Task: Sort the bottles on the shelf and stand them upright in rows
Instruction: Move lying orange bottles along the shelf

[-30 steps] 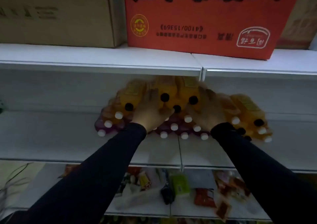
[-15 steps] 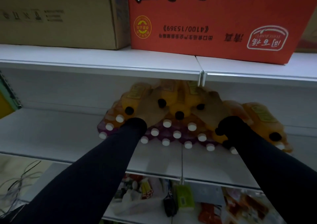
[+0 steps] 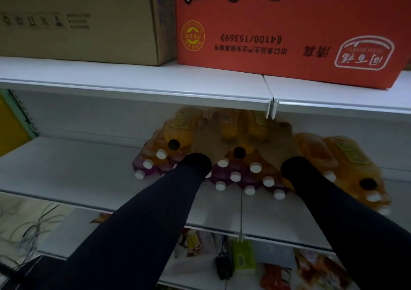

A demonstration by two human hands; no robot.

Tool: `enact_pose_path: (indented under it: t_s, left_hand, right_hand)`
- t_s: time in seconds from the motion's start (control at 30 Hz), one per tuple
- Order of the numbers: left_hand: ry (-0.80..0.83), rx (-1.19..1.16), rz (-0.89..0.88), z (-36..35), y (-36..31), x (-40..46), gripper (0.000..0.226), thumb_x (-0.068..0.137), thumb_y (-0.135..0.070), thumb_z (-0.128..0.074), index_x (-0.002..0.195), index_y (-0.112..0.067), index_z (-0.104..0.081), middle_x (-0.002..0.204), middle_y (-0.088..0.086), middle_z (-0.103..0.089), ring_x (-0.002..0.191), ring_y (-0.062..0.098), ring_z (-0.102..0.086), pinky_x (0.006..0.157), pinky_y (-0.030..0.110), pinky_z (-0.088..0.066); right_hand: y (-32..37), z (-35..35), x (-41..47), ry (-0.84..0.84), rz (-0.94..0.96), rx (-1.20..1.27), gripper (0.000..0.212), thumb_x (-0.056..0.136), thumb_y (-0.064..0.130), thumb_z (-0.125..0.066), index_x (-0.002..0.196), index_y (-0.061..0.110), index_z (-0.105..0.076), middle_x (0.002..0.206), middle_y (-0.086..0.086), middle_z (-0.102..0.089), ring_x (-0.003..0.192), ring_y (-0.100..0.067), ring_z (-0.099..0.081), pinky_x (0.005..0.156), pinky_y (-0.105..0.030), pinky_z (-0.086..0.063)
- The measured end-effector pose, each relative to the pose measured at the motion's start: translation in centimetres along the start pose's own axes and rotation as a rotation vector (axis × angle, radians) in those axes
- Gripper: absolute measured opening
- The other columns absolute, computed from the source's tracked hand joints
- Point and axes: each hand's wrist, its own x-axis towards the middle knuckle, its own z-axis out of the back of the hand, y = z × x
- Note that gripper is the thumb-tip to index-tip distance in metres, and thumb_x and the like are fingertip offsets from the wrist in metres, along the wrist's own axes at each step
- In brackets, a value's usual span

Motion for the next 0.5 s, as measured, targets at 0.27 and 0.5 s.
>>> enact_pose_path:
  t_s: [0.27,0.5]
  left_hand:
    - [-0.082,-0.267,0.047,2.7,3.3,-3.2,0.092,0.072,-0.059,-0.073,0.147,-0.026,-0.029,0.149,0.001,-0.034,0.126,0.017,-0.043,0.099,0.032,-0.041]
    - [-0.346,-0.316,0.121,9.3,7.9,-7.4,0.085,0.068,-0.050,-0.080,0.140,-0.029,-0.041,0.123,-0.010,-0.036,0.103,0.008,-0.045,0.082,0.013,-0.039]
  right_hand:
    - [1.3,0.6,-2.5,-0.079,0.022,0.262,0.057,0.086,0.043,-0.065,0.136,0.021,-0.047,0.125,-0.008,-0.055,0.115,-0.027,-0.049,0.086,-0.024,-0.032]
    - [7.4,-1.6,-3.7,-0.048,0.183,0.422,0.074,0.081,0.051,-0.067,0.145,0.039,-0.031,0.144,0.001,-0.042,0.109,0.000,-0.038,0.092,-0.023,-0.030]
